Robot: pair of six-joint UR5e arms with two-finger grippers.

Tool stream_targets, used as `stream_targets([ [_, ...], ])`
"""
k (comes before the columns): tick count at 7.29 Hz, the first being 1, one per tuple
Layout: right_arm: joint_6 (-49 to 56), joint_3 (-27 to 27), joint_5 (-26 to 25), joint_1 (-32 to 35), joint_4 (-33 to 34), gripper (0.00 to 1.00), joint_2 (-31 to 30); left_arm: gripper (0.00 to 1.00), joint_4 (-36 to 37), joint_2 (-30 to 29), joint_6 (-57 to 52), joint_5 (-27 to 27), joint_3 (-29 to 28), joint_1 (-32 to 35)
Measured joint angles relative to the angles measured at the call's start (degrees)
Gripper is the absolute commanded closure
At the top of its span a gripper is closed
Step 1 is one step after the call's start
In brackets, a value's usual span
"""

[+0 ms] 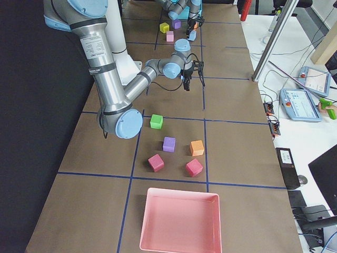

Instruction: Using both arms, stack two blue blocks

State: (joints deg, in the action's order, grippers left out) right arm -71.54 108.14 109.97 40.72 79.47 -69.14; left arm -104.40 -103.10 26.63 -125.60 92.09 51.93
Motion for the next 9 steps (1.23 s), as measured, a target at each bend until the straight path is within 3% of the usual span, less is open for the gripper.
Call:
stream_targets([
  [1, 2.3, 0.0, 0.1, 1.1, 0.1, 0.00, -0.6, 0.82, 1.9, -3.1, 5.4, 0.1, 2.2, 0.0],
  [3, 9.7, 0.0, 0.7, 4.6, 0.2, 0.00, -3.4, 0.82, 14.4, -15.2, 15.5, 1.0, 5.3, -3.3],
  [5, 15.0, 0.9, 4.3, 10.1, 0.1, 0.00, -7.5, 0.82, 22.4, -25.9, 23.4, 8.1, 4.9, -11.8],
  [7, 23.4, 1.1, 8.3, 15.8, 0.1, 0.00, -11.3, 0.82, 23.0, -33.7, 27.5, 12.7, -0.6, -16.5],
  [9, 26.0, 1.2, 9.3, 17.3, 0.2, 0.00, -12.5, 0.82, 22.3, -39.7, 28.3, 14.8, -7.4, -18.1],
])
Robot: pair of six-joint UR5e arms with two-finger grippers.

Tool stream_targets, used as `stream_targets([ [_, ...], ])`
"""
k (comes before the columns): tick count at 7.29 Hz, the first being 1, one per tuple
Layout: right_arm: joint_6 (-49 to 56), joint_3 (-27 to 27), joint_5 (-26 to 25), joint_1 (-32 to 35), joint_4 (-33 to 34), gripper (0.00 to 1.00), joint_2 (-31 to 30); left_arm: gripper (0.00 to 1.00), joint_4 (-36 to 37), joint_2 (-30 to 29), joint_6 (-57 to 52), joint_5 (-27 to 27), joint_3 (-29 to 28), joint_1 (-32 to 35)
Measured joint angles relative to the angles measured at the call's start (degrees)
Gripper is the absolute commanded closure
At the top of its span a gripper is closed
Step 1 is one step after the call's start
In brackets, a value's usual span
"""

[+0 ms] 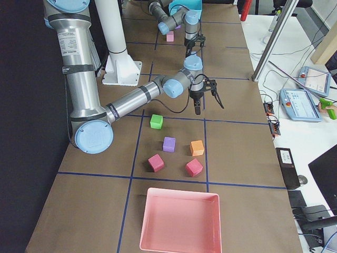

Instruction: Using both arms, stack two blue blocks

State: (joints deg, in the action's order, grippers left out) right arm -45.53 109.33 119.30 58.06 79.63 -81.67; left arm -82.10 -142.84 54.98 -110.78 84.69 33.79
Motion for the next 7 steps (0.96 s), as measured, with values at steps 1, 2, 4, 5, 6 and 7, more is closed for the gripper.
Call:
stream_targets([
  [1, 0.2, 0.0, 0.1, 0.1, 0.0, 0.00, -0.2, 0.82, -0.2, -1.0, 1.0, 0.8, -1.6, -1.1],
  [2, 0.3, 0.0, 0.1, 0.2, 0.0, 0.00, -0.3, 0.82, -0.3, -2.0, 2.5, 1.3, -2.9, -2.0],
  [4, 0.3, -0.1, 0.1, 0.2, 0.0, 0.00, -0.3, 0.80, -0.4, -4.3, 4.1, 1.6, -6.1, -3.3],
  [5, 0.3, -0.3, 0.1, 0.2, 0.0, 0.00, -0.4, 0.80, -0.5, -4.9, 4.5, 1.5, -7.0, -3.5],
  [6, 0.3, -0.4, 0.0, 0.1, 0.0, 0.00, -0.4, 0.78, -0.6, -5.1, 4.8, 1.5, -7.3, -3.7],
  [7, 0.3, -0.5, 0.0, 0.1, 0.0, 0.00, -0.4, 0.77, -0.7, -5.2, 5.2, 1.5, -7.5, -3.9],
])
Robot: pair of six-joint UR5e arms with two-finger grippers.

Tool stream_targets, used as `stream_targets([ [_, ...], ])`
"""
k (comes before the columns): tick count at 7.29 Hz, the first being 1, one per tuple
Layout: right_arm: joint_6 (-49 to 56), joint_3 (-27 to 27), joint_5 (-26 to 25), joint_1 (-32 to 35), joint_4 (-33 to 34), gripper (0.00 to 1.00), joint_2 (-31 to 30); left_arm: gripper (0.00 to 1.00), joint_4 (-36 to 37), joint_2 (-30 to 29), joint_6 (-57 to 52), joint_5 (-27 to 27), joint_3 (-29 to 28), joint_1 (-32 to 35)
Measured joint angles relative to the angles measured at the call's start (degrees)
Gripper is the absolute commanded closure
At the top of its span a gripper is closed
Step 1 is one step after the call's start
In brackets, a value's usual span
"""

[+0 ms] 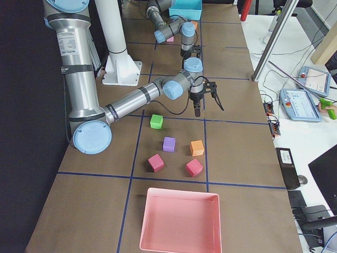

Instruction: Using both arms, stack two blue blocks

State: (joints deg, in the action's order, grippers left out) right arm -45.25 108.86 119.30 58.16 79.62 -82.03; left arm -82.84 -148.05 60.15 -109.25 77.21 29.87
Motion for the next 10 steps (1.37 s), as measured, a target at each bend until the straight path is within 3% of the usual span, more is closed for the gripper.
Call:
stream_targets([
  [8, -0.4, -0.6, 0.0, -0.1, 0.0, 0.00, 0.0, 0.70, -1.3, -0.6, 0.2, 0.0, -0.6, -1.1],
  [9, -0.4, -0.7, 0.0, -0.1, 0.0, 0.00, 0.0, 0.66, -1.3, -0.7, 0.1, 0.0, -0.6, -1.1],
  [10, -0.4, -0.8, 0.0, -0.1, 0.0, 0.00, 0.0, 0.52, -1.4, -0.8, 0.0, 0.0, -0.6, -1.0],
])
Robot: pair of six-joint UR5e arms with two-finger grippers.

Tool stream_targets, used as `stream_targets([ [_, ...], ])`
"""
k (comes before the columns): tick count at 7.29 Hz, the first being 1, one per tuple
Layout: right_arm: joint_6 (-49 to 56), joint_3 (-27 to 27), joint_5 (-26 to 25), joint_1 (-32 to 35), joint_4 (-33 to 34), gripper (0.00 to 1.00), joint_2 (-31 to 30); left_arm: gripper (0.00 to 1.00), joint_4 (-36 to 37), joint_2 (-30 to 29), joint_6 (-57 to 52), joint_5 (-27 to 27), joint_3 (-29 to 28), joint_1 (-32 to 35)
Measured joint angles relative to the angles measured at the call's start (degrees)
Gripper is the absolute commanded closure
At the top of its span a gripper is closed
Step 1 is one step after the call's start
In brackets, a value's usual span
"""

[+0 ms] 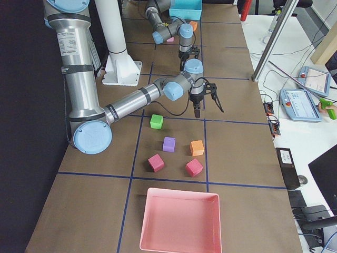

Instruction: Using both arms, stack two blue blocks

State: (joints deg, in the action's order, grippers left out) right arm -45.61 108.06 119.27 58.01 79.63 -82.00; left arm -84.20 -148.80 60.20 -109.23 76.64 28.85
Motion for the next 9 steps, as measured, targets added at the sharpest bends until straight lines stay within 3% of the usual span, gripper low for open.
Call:
stream_targets([
  [1, 0.0, -0.1, 0.0, 0.0, 0.0, 0.00, 0.0, 0.40, 0.0, 0.0, -0.1, 0.0, 0.0, 0.0],
  [3, 0.0, -0.2, 0.0, 0.0, 0.0, 0.00, 0.0, 0.04, 0.0, 0.3, -0.3, 0.1, 0.0, 0.0],
  [7, 0.2, -0.5, 0.0, 0.0, 0.0, 0.00, 0.0, 0.00, 0.3, 0.3, -0.4, 0.2, 0.3, 0.1],
  [9, 0.8, -0.7, 0.1, 0.2, 0.0, 0.00, 0.1, 0.00, 2.5, 1.1, -0.4, 0.4, 6.1, 2.7],
])
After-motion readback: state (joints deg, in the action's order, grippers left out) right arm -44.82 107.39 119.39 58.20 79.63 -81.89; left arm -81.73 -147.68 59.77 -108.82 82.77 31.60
